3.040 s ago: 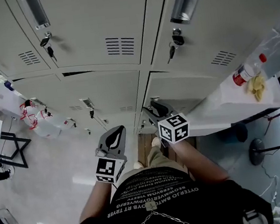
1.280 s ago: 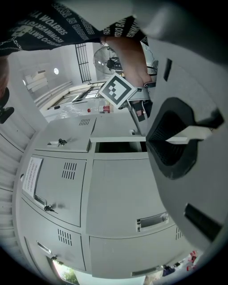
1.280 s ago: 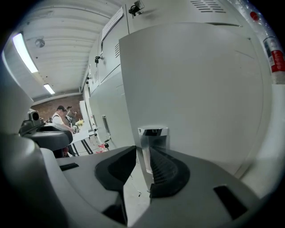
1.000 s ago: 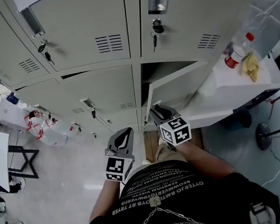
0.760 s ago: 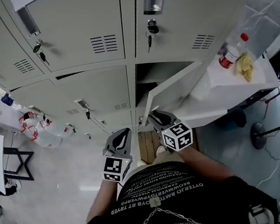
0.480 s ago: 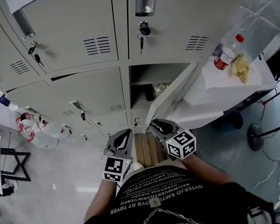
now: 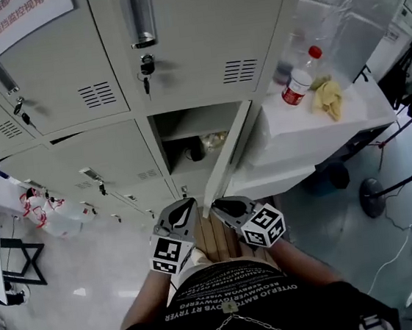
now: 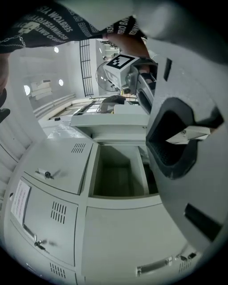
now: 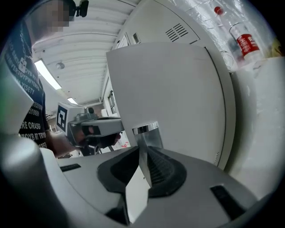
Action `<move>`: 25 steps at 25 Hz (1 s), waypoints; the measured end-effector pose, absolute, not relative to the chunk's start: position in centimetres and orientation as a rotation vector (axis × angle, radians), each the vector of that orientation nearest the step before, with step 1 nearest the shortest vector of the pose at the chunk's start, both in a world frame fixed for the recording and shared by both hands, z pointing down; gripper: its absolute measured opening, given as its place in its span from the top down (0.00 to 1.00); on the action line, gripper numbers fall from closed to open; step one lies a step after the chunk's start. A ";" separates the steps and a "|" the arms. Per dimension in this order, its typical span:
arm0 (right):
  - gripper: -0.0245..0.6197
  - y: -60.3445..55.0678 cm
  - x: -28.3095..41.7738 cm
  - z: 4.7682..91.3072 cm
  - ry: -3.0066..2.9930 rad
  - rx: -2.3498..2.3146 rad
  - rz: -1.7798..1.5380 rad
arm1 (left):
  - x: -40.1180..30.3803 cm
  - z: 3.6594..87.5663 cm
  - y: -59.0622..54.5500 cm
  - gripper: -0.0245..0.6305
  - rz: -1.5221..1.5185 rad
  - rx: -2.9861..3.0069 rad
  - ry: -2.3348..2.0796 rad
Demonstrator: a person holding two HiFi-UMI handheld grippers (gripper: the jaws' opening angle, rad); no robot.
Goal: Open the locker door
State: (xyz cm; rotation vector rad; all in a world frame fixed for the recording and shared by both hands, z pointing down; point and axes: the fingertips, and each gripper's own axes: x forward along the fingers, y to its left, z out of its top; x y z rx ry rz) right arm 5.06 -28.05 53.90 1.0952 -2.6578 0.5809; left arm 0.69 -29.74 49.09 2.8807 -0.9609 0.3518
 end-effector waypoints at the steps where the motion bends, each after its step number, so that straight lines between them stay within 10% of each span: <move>1: 0.88 -27.7 5.5 53.9 -2.658 1.086 0.581 | 1.7 48.8 -29.5 0.97 0.346 2.888 -0.950; 25: 0.97 -22.3 18.5 52.0 -2.583 1.343 0.531 | 15.9 47.9 -22.0 0.97 0.404 2.948 -0.761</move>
